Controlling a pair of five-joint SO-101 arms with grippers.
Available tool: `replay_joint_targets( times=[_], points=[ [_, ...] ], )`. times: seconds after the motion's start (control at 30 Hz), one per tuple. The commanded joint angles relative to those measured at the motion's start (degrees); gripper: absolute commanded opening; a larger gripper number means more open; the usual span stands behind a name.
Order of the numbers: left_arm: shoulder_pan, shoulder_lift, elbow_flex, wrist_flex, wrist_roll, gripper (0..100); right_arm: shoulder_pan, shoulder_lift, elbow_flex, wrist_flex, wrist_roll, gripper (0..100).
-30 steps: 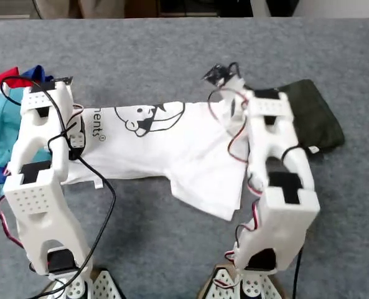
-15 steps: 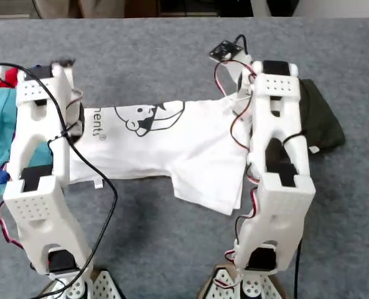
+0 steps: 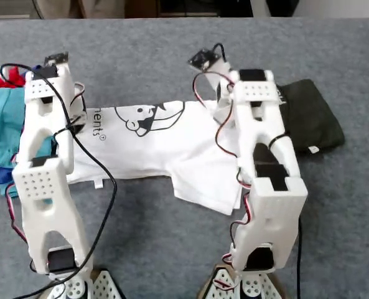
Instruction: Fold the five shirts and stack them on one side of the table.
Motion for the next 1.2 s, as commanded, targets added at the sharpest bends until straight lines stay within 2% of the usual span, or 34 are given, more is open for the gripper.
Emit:
replay_joint_targets(
  times=[0.0, 0.13, 0.27, 0.37, 0.5, 0.7, 0.77, 0.87, 0.97, 1.17],
  points=[
    [-2.02, 5.05, -13.01, 3.25, 0.18, 2, 4.0, 0.92, 1.01, -4.31, -0.62, 0.5],
    [-3.25, 12.62, -26.46, 7.91, -0.09, 2, 7.6, 1.36, -1.45, -4.22, -0.53, 0.5],
    [-4.22, 18.51, -36.4, 12.04, -0.09, 2, 8.31, 1.01, -6.02, -0.7, -0.26, 0.5],
    [-4.13, 19.56, -43.6, 17.14, -0.09, 2, 7.87, 0.48, -10.24, 3.78, -0.26, 0.5],
    [-3.16, 16.13, -49.23, 17.41, 0.0, 2, 4.97, -1.98, -15.87, 9.49, -0.26, 0.5],
    [-0.79, 5.76, -39.91, 17.23, -4.04, 2, -1.27, -4.79, -18.51, 12.04, -0.62, 0.5],
    [-0.09, 5.67, -35.16, 16.79, -5.63, 2, -2.95, -4.0, -18.33, 10.11, -0.7, 0.5],
    [0.44, 8.48, -29.54, 11.87, -6.51, 2, -4.0, -0.4, -18.95, 5.54, -0.79, 0.8],
    [0.35, 12.44, -27.6, 7.82, -6.51, 2, -3.56, 5.58, -19.82, 0.97, -2.99, 0.9],
    [-0.09, 15.52, -29.1, 10.11, -6.51, 2, 3.74, 19.74, -31.43, 0.0, -6.15, 0.9]
  ],
)
